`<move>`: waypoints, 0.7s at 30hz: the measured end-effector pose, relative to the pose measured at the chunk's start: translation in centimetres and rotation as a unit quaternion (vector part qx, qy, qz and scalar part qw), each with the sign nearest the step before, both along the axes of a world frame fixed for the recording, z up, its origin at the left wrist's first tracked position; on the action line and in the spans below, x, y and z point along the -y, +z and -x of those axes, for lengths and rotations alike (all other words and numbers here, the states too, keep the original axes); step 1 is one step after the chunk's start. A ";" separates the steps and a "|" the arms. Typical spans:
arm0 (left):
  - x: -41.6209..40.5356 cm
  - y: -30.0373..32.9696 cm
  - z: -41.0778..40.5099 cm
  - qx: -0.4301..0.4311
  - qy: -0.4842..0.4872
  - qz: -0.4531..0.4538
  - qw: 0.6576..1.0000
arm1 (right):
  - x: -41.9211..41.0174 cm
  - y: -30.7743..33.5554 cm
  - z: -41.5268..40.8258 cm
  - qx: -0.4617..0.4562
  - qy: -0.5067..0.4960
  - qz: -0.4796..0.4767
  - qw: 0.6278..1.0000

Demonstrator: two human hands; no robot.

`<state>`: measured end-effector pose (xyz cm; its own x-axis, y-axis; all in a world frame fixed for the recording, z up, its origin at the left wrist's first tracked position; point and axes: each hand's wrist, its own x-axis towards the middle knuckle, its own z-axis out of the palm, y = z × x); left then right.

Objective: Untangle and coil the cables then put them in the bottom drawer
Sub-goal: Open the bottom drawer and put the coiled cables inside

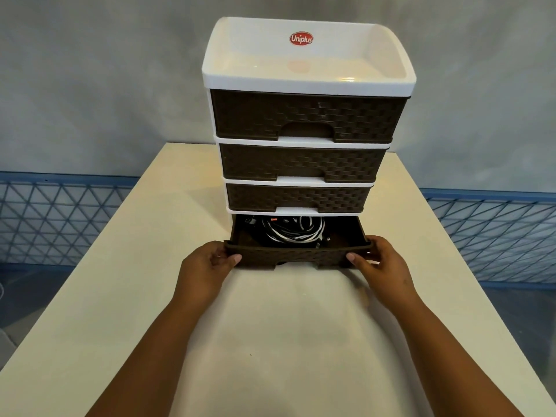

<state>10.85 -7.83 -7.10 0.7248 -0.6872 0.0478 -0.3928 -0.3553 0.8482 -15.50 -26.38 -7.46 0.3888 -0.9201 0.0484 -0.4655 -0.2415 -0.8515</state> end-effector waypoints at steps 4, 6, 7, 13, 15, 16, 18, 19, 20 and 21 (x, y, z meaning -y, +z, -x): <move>1.6 0.1 -1.0 0.009 0.005 -0.008 1.000 | 1.8 0.2 -1.0 -0.016 0.008 -0.006 1.000; 2.3 0.0 -1.6 0.012 0.003 -0.013 1.000 | 2.6 0.4 -1.5 -0.025 0.011 -0.013 1.000; 2.6 0.1 -1.8 0.011 0.002 -0.014 1.000 | 3.1 0.5 -1.6 -0.031 0.012 -0.018 0.999; 4.3 0.0 -3.4 0.001 -0.035 -0.013 0.999 | 5.4 1.4 -2.4 -0.032 0.076 -0.043 0.996; 4.6 0.3 -3.7 -0.021 -0.083 -0.012 0.996 | 6.0 1.8 -2.6 -0.026 0.114 -0.055 0.992; 4.8 0.6 -3.8 -0.035 -0.109 -0.006 0.993 | 6.4 1.9 -2.6 -0.023 0.130 -0.065 0.989; 5.0 0.8 -3.9 -0.051 -0.134 0.004 0.990 | 7.0 2.0 -2.6 -0.016 0.150 -0.083 0.985; 5.2 0.9 -4.0 -0.055 -0.129 0.007 0.990 | 7.3 2.0 -2.7 -0.014 0.152 -0.087 0.984; 5.4 0.9 -4.1 -0.059 -0.118 0.010 0.991 | 7.5 2.0 -2.8 -0.014 0.150 -0.088 0.985; 5.6 0.8 -4.1 -0.064 -0.108 0.013 0.992 | 7.8 2.0 -2.9 -0.015 0.145 -0.087 0.985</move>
